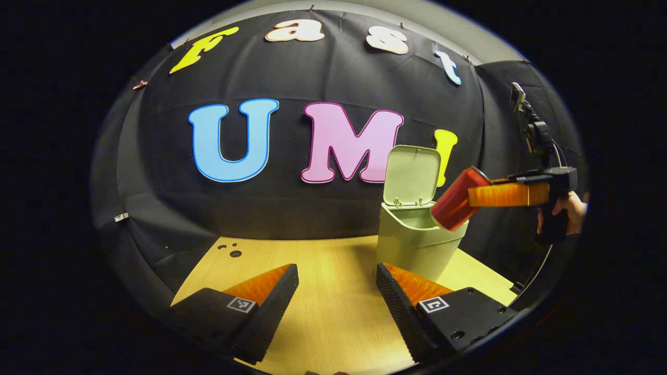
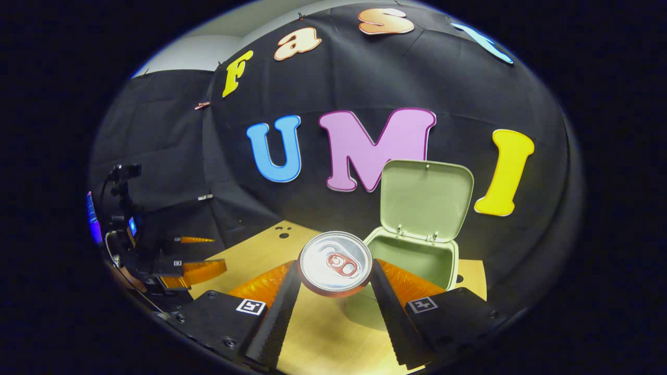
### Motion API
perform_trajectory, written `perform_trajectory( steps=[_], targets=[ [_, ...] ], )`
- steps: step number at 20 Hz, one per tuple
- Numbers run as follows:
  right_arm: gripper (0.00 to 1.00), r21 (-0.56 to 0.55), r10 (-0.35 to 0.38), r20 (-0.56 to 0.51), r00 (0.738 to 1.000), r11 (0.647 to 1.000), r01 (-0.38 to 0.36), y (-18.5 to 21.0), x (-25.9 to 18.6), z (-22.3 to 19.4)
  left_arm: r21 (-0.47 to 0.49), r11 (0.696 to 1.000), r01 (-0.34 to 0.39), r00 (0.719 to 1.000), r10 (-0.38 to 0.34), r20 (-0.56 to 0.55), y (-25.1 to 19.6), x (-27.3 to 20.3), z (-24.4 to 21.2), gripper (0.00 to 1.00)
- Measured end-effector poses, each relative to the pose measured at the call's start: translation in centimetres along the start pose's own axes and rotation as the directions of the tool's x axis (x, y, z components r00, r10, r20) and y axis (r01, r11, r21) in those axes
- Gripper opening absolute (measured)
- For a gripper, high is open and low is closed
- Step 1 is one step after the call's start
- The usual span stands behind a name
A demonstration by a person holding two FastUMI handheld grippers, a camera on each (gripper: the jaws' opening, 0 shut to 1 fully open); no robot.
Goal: Press the lid of the desktop garbage bin to open it, pick up the crumpled paper on the desktop and throw it into the bin, then pick up the pop can on the desktop and drop it into the bin, and finally close the garbage bin lid.
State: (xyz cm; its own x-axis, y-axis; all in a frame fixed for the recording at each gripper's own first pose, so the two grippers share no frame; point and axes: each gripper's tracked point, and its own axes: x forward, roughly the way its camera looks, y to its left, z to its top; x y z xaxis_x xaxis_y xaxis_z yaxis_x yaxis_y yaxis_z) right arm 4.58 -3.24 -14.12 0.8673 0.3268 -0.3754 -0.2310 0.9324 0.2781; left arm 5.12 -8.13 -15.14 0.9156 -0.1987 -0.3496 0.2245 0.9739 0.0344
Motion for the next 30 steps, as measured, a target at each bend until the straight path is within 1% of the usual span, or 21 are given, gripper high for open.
perform_trajectory(
  steps=[3, 7, 11, 13, 18, 23, 25, 26, 27, 30],
  targets=[
    [0.83, -0.010, -0.045, 0.013, 0.999, 0.999, 0.045, -2.2, 1.3, 1.1, -0.005, 1.000, -0.009, 1.000, 0.009, -0.002, 0.4, -0.1, -0.1, 0.98],
    [0.83, 0.029, -0.117, 0.006, 0.993, 0.993, 0.117, -5.6, 3.4, 1.5, -0.002, 1.000, -0.021, 1.000, 0.021, -0.006, 1.1, 0.1, -0.3, 0.98],
    [0.83, 0.027, -0.186, -0.069, 0.980, 0.982, 0.188, -9.2, 5.6, -0.9, -0.004, 0.999, -0.033, 0.999, 0.033, -0.017, 1.7, 0.4, -0.6, 0.97],
    [0.83, 0.018, -0.208, -0.099, 0.973, 0.977, 0.210, -10.5, 6.7, -2.0, -0.008, 0.999, -0.039, 0.999, 0.039, -0.019, 2.2, 0.6, -0.6, 0.98],
    [0.83, 0.039, -0.222, -0.186, 0.957, 0.972, 0.233, -12.3, 8.9, -5.6, -0.011, 0.999, -0.052, 0.998, 0.052, -0.028, 3.2, 1.3, -0.8, 0.98],
    [0.83, 0.054, -0.236, -0.256, 0.937, 0.965, 0.257, -13.4, 10.1, -8.0, -0.001, 0.999, -0.054, 0.998, 0.054, -0.035, 3.7, 2.1, -0.9, 0.97],
    [0.84, 0.053, -0.240, -0.266, 0.933, 0.963, 0.263, -13.5, 10.3, -8.5, -0.003, 0.999, -0.054, 0.998, 0.054, -0.043, 3.9, 2.4, -1.2, 0.98],
    [0.80, 0.055, -0.240, -0.268, 0.933, 0.963, 0.264, -13.5, 10.4, -8.6, -0.004, 0.999, -0.054, 0.998, 0.053, -0.046, 4.0, 2.4, -1.3, 0.98],
    [0.85, 0.055, -0.241, -0.269, 0.932, 0.963, 0.265, -13.5, 10.4, -8.7, -0.003, 0.999, -0.054, 0.997, 0.053, -0.047, 4.1, 2.5, -1.2, 0.98],
    [0.85, 0.054, -0.244, -0.271, 0.931, 0.962, 0.268, -13.7, 10.9, -8.7, 0.005, 0.999, -0.054, 0.997, 0.054, -0.047, 4.3, 2.7, -1.2, 0.98]
  ],
)
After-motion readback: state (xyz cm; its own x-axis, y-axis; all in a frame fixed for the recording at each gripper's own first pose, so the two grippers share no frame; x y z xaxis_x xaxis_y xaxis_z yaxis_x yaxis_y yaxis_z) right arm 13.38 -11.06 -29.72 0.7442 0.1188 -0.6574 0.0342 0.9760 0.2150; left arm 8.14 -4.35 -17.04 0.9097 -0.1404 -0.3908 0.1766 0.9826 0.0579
